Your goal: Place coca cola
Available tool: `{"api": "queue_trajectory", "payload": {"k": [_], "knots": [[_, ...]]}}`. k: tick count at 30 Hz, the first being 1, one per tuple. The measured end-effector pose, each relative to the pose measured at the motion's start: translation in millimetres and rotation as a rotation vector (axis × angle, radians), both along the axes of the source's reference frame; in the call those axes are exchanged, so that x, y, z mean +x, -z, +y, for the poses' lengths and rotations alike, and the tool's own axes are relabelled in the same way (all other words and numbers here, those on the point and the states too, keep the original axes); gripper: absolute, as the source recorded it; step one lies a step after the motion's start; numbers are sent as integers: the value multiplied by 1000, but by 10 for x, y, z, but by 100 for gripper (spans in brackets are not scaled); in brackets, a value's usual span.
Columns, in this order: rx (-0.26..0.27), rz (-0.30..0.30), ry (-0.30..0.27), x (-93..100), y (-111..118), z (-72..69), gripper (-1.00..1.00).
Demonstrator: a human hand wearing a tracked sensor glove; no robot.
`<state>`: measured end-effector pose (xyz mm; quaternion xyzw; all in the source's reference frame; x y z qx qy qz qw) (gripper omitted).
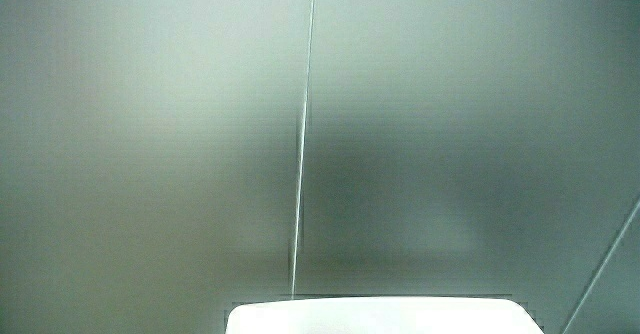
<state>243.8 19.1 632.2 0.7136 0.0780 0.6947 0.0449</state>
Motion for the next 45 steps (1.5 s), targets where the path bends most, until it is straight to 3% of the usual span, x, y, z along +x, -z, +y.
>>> {"api": "queue_trajectory", "payload": {"k": [4,5,10,21,23,25,30,34,35,36,38,43,45], "knots": [[-3,24,3,-1,-9,-3,0],[21,15,7,-5,-8,-16,0],[-5,3,13,-20,3,-6,0],[-32,39,46,17,-22,44,-85],[-15,42,51,10,-12,43,-100],[-35,34,53,5,-7,44,-100],[-24,10,40,3,-2,66,-100],[-35,11,29,37,-55,75,-100],[-43,37,31,61,-95,79,-100],[-49,10,26,33,-35,77,-100],[-59,20,30,38,-30,76,-100],[-66,83,50,68,-11,75,-100],[-62,163,70,97,8,68,-100]]}}
